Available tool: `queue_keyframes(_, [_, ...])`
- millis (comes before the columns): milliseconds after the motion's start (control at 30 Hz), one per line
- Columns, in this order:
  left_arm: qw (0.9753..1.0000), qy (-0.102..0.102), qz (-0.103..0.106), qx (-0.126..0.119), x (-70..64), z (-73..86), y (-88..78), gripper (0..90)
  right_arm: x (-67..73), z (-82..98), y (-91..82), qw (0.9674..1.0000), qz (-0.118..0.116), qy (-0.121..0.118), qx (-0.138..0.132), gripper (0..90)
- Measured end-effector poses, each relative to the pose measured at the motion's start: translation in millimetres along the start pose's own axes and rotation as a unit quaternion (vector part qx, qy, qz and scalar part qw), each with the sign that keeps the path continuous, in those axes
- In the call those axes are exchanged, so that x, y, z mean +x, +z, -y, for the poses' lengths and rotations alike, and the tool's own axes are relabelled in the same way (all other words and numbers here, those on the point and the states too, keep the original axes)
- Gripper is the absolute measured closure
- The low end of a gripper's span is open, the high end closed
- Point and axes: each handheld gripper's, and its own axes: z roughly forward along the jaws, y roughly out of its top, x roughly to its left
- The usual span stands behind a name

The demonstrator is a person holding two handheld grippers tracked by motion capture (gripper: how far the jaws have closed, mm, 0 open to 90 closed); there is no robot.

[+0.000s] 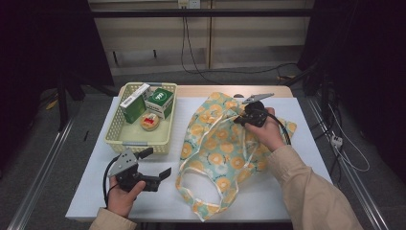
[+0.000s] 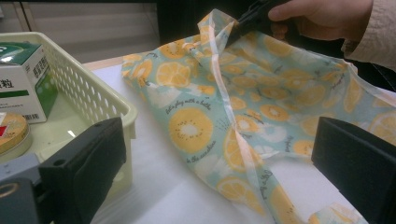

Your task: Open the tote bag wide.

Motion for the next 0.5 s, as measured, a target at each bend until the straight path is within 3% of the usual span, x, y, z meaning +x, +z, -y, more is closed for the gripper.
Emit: queue_keyframes(500, [0.9993, 0.018, 0.033, 0.001, -12.2, -23.3, 23.2, 3.9, 1.4, -12.2, -6.6, 1.0000, 0.007, 0.000, 0.002, 89.7])
